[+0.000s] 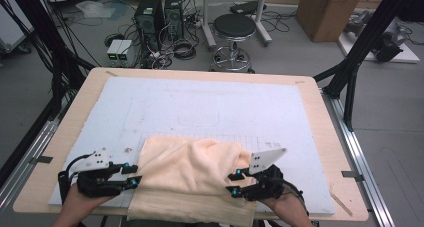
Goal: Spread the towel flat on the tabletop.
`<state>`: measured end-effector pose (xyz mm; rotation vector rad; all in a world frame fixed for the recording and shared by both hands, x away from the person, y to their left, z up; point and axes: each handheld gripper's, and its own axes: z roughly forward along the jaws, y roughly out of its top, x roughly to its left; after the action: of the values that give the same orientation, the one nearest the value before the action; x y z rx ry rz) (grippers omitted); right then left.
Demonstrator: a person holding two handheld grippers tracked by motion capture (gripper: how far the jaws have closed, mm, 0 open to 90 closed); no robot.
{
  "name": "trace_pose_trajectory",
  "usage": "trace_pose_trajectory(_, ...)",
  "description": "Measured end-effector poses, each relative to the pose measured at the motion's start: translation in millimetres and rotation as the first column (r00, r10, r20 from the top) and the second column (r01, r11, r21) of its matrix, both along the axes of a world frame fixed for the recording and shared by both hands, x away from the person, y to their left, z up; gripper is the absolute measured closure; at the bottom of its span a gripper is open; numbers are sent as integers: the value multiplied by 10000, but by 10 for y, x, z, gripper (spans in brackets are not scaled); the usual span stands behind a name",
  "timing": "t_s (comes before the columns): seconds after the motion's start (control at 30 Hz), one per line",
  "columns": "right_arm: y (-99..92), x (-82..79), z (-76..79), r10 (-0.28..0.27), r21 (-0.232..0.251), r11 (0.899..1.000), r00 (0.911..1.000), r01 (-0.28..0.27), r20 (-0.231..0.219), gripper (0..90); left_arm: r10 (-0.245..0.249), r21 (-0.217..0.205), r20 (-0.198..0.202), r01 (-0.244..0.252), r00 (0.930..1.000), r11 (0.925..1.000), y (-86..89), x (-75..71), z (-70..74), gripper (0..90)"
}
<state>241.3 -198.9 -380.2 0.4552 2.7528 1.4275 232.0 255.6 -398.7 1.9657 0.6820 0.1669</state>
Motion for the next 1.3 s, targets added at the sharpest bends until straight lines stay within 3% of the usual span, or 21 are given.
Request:
trace_pose_trajectory(0.07,-36,28,56,-85,156,9998,9999,83,125,564,75,-60,368,-73,9993,10000,-41,102,93,534)
trace_pose_trajectory(0.1,-69,66,105,-291,250,9993,9992,284,277,554,151,-94,524,-146,9985,9998,-77,179,125,523)
trace_pose_trajectory(0.13,-136,186,154,-877,371,9956,9949,859,498,550,281,-59,641,-277,9976,9996,-103,225,137,514)
trace_pose_trajectory(0.17,-136,186,154,-877,371,9956,9949,859,498,550,439,41,826,-444,9956,9990,-143,291,142,514)
trace_pose_trajectory(0.2,-179,339,140,-1588,262,9872,9854,1575,608,536,647,107,970,-660,9932,9978,-183,359,133,506)
trace_pose_trajectory(0.3,-184,495,83,-2061,-23,9784,9771,2065,535,502,1000,308,1121,-1041,9886,9941,-295,566,60,505)
trace_pose_trajectory(0.37,-146,639,7,-2253,-376,9731,9730,2273,505,494,1043,487,852,-1086,9909,9929,-347,709,-24,505)
trace_pose_trajectory(0.47,-53,831,-112,-2237,-564,9725,9737,2259,440,481,1120,1282,410,-1164,9929,9849,-391,878,-164,489)
trace_pose_trajectory(0.53,15,933,-201,-2288,-744,9703,9731,2303,276,463,1222,1617,55,-1214,9925,9793,-403,959,-246,462)
trace_pose_trajectory(0.6,67,1044,-327,-2414,-1168,9642,9703,2381,-149,456,1199,1703,-436,-1109,9918,9791,-403,1016,-307,482)
trace_pose_trajectory(0.63,74,1078,-369,-2366,-1297,9644,9710,2304,-342,483,1062,1685,-656,-939,9922,9812,-402,1034,-332,533)
trace_pose_trajectory(0.7,94,1118,-444,-2095,-1572,9682,9743,1948,-829,633,916,1712,-692,-786,9934,9821,-407,1032,-339,647)
trace_pose_trajectory(0.8,92,1095,-404,-1923,-1578,9707,9797,1814,-567,773,968,1816,-354,-888,9947,9794,-420,1003,-305,887)
trace_pose_trajectory(0.9,49,1053,-285,-1976,-1538,9689,9802,1938,-99,783,1159,1468,-87,-1134,9932,9826,-403,966,-240,893)
trace_pose_trajectory(0.97,2,1009,-165,-2132,-1249,9684,9764,2160,358,783,1301,1298,190,-1315,9913,9828,-378,936,-177,895)
trace_pose_trajectory(1.0,-51,975,-27,-2289,-939,9673,9705,2355,759,777,1444,1033,273,-1465,9891,9838,-362,920,-147,895)
trace_pose_trajectory(1.07,-78,958,46,-2310,-756,9680,9673,2393,1045,774,1491,697,203,-1501,9886,9862,-334,906,-103,895)
trace_pose_trajectory(1.17,-147,874,265,-2394,-116,9688,9475,2474,2117,765,1384,1027,156,-1393,9903,9849,-345,904,-118,895)
trace_pose_trajectory(1.23,-182,797,348,-2437,340,9691,9265,2444,2868,771,1356,1079,119,-1361,9907,9848,-354,896,-136,895)
trace_pose_trajectory(1.27,-197,774,363,-2504,389,9674,9219,2503,2955,771,1297,1087,73,-1297,9915,9856,-358,888,-148,895)
trace_pose_trajectory(1.3,-210,737,339,-2421,107,9682,9255,2499,2913,772,1207,1125,34,-1204,9927,9863,-360,873,-155,895)
